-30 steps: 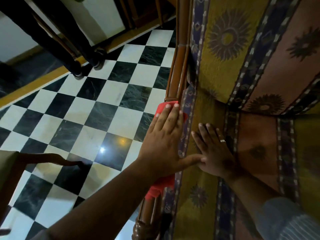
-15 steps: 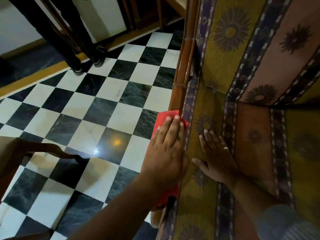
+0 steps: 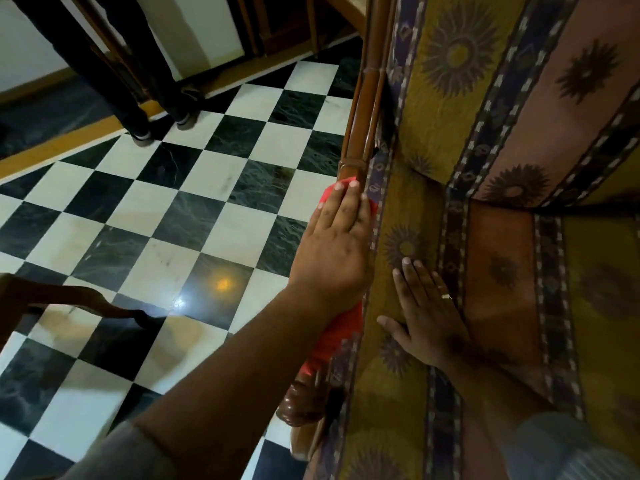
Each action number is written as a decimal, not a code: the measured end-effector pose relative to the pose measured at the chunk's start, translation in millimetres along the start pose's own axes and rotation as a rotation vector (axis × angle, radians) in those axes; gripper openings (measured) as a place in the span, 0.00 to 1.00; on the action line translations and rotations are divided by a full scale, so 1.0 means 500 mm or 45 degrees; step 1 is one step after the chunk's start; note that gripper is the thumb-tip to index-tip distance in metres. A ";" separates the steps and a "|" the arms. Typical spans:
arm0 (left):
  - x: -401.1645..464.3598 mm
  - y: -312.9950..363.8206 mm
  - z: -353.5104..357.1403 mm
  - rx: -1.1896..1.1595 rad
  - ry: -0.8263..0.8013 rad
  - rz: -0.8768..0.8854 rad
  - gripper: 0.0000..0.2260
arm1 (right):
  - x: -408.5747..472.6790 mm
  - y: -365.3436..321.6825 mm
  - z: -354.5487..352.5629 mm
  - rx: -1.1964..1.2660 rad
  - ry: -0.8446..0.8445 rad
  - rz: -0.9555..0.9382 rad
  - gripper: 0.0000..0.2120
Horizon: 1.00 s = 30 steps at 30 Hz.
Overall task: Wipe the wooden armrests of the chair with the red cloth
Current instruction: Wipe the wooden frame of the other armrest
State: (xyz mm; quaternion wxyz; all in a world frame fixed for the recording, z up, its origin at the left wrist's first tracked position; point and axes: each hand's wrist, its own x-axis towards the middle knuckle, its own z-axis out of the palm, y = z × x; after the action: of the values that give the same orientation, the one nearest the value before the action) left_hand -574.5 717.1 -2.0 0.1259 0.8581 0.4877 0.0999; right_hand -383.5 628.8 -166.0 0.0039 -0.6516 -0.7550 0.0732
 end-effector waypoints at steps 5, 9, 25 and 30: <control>-0.077 0.008 0.009 0.045 -0.027 -0.044 0.39 | 0.002 0.001 -0.007 0.040 -0.053 -0.018 0.44; -0.167 0.017 0.003 0.006 -0.128 -0.061 0.49 | 0.003 -0.002 -0.017 0.081 -0.081 -0.009 0.44; 0.021 0.004 0.010 0.202 -0.079 -0.051 0.51 | -0.003 0.001 0.009 0.027 0.074 -0.031 0.44; 0.104 0.001 -0.007 0.250 -0.123 -0.062 0.52 | -0.004 0.001 0.009 0.031 -0.004 0.011 0.44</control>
State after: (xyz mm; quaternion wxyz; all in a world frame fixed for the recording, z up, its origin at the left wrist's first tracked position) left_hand -548.7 762.2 4.0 0.0670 0.8581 0.5090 0.0070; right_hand -383.1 626.3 -170.2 0.0102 -0.6545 -0.7514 0.0833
